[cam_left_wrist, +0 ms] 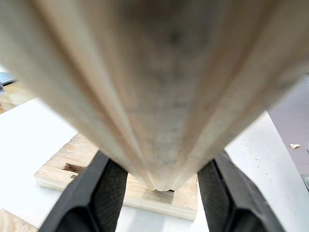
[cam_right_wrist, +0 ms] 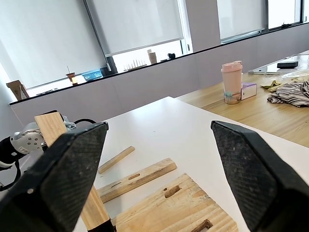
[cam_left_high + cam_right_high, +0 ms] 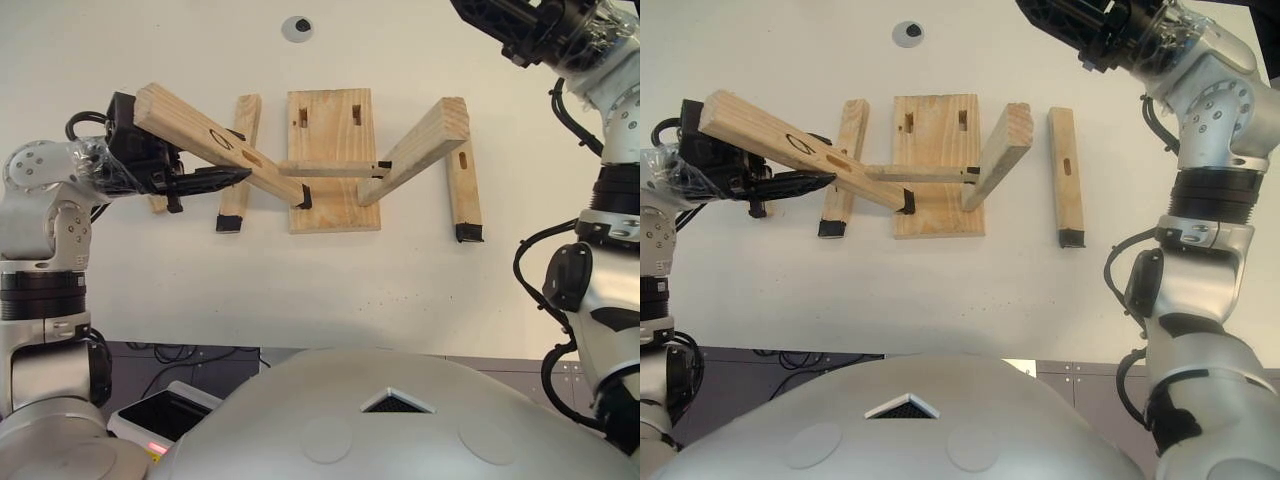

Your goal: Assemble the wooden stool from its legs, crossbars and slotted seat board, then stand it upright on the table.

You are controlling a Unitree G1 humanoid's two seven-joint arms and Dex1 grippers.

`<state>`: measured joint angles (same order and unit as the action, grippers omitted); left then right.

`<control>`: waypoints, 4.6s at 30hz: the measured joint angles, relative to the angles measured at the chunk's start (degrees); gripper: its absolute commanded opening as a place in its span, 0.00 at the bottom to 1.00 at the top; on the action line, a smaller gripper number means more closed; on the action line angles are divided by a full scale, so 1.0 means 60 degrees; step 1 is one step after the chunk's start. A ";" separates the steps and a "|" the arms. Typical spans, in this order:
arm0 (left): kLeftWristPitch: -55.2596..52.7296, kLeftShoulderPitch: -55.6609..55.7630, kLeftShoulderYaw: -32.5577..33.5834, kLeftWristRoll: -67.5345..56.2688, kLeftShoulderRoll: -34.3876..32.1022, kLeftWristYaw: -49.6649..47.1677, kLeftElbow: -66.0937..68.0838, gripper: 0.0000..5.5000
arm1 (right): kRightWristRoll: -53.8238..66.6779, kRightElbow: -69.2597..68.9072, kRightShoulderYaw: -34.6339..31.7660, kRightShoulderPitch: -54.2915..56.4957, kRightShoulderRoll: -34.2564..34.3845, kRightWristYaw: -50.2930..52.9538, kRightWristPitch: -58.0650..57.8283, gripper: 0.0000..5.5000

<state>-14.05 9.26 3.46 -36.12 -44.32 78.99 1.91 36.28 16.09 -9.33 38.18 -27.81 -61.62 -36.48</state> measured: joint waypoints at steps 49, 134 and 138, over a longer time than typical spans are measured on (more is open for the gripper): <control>-0.0347 0.1943 -0.2875 0.1450 -0.0408 -0.0902 -0.0756 0.36 | -0.0109 -0.0400 0.0543 -0.0624 0.0056 0.0286 0.0217 0.71; -0.2062 -0.0077 -0.2463 0.3400 0.1891 -0.6018 -0.2868 0.70 | -0.2798 -0.4742 0.2621 -0.4666 -0.3062 0.1334 0.1675 0.71; -0.0417 0.1912 -0.2084 0.3984 0.2587 -0.6465 0.0017 0.70 | -0.2665 -0.5018 0.2498 -0.4860 -0.3539 0.0543 0.1426 0.71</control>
<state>-16.56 20.73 -9.04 -12.21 -28.79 40.20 2.01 20.30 -14.02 5.66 9.02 -49.05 -58.36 -27.93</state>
